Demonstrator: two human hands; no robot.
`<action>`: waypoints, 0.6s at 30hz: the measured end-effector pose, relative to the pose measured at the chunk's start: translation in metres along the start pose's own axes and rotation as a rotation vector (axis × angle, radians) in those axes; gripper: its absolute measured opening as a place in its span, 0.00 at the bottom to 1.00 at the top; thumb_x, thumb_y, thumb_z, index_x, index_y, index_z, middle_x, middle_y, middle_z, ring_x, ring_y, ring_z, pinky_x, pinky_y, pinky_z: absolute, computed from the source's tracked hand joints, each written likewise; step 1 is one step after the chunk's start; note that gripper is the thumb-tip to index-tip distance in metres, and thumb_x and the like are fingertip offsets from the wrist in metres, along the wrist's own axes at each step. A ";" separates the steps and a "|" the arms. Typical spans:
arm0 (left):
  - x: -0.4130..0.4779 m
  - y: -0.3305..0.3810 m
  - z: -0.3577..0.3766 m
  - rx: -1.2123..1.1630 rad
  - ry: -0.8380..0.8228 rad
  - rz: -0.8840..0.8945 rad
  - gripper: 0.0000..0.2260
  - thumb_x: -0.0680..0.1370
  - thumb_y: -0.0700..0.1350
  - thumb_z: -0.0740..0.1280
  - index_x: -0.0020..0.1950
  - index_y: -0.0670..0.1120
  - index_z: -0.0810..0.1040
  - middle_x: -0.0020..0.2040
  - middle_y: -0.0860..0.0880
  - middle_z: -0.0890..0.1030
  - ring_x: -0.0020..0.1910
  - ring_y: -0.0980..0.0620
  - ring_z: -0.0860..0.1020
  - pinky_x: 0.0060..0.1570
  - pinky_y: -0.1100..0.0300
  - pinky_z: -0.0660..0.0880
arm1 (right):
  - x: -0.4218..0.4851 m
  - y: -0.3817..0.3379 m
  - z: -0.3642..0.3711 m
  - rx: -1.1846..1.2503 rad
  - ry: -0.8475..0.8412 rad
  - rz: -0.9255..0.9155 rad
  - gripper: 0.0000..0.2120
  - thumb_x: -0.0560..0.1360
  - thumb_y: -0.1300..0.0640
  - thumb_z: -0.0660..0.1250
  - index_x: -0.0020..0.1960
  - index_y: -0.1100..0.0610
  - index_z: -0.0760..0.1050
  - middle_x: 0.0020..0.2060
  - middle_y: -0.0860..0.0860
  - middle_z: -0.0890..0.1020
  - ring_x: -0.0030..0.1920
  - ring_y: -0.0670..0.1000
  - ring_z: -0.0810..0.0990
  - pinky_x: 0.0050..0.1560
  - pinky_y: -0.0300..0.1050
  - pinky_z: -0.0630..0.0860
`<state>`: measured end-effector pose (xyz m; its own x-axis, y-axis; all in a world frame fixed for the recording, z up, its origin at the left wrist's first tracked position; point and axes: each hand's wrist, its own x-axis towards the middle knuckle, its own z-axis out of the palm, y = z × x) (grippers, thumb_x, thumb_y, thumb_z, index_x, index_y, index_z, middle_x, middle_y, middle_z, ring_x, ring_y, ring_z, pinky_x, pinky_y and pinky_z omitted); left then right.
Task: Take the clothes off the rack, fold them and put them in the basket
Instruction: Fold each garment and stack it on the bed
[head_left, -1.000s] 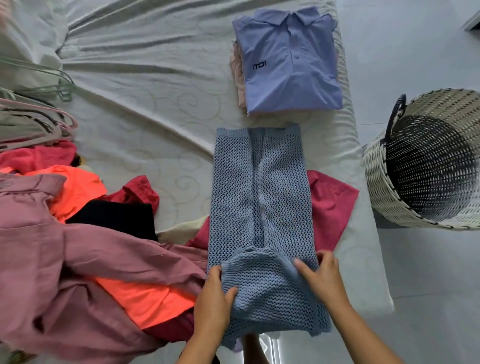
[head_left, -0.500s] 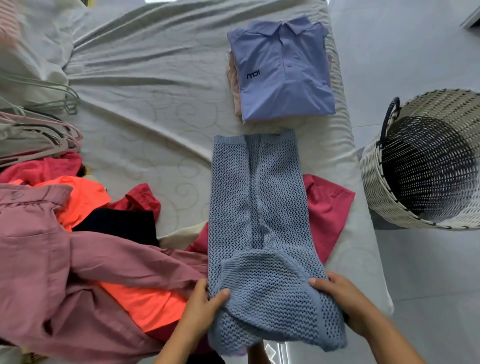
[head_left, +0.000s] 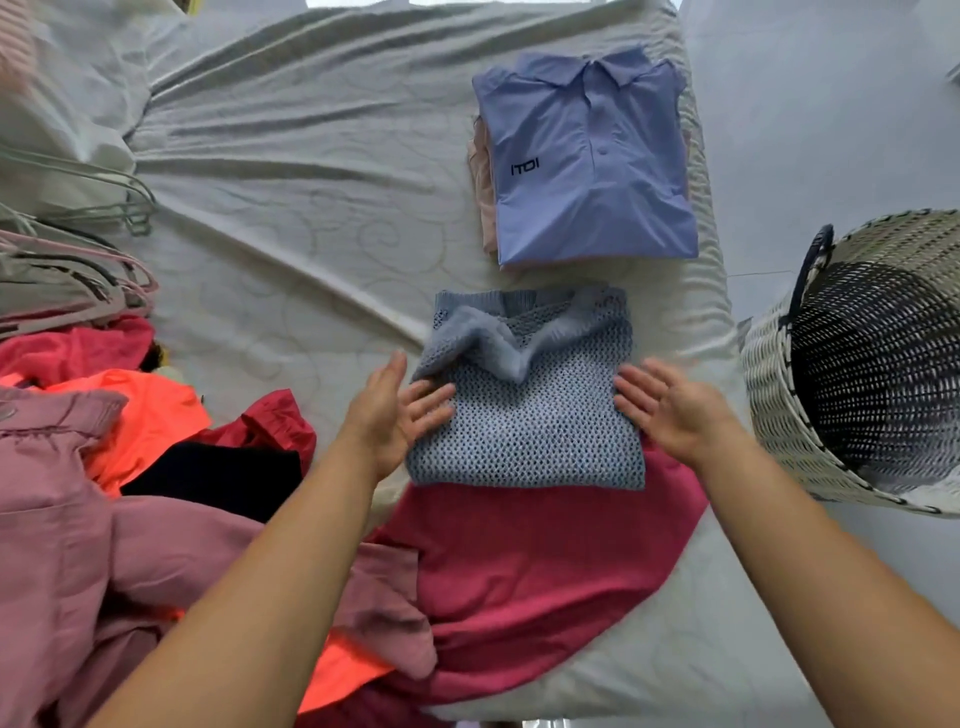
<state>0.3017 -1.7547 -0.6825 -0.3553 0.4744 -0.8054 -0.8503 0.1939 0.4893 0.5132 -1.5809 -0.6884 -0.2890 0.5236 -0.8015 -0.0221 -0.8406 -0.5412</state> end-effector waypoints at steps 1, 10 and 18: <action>0.000 -0.006 0.000 0.149 0.017 0.020 0.20 0.81 0.50 0.57 0.71 0.48 0.57 0.62 0.41 0.70 0.44 0.47 0.79 0.40 0.53 0.79 | 0.002 0.008 0.001 -0.127 0.020 -0.020 0.08 0.80 0.61 0.55 0.43 0.56 0.69 0.43 0.54 0.75 0.41 0.49 0.75 0.41 0.36 0.77; 0.031 -0.013 0.000 1.008 0.374 0.433 0.29 0.73 0.45 0.72 0.69 0.40 0.64 0.60 0.42 0.71 0.58 0.45 0.73 0.59 0.51 0.71 | 0.022 0.047 -0.014 -0.904 0.226 -0.436 0.11 0.73 0.61 0.68 0.55 0.58 0.74 0.50 0.56 0.74 0.48 0.54 0.76 0.52 0.44 0.75; 0.071 0.014 0.026 0.688 0.443 0.228 0.27 0.71 0.45 0.74 0.65 0.41 0.68 0.60 0.46 0.74 0.58 0.44 0.75 0.60 0.48 0.72 | 0.049 0.022 0.010 -0.801 0.342 -0.445 0.31 0.72 0.55 0.71 0.69 0.64 0.64 0.62 0.59 0.74 0.63 0.58 0.72 0.66 0.53 0.68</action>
<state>0.2745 -1.6955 -0.7242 -0.7305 0.2136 -0.6486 -0.3643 0.6815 0.6347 0.4892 -1.5750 -0.7365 -0.1160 0.8881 -0.4447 0.6316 -0.2796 -0.7232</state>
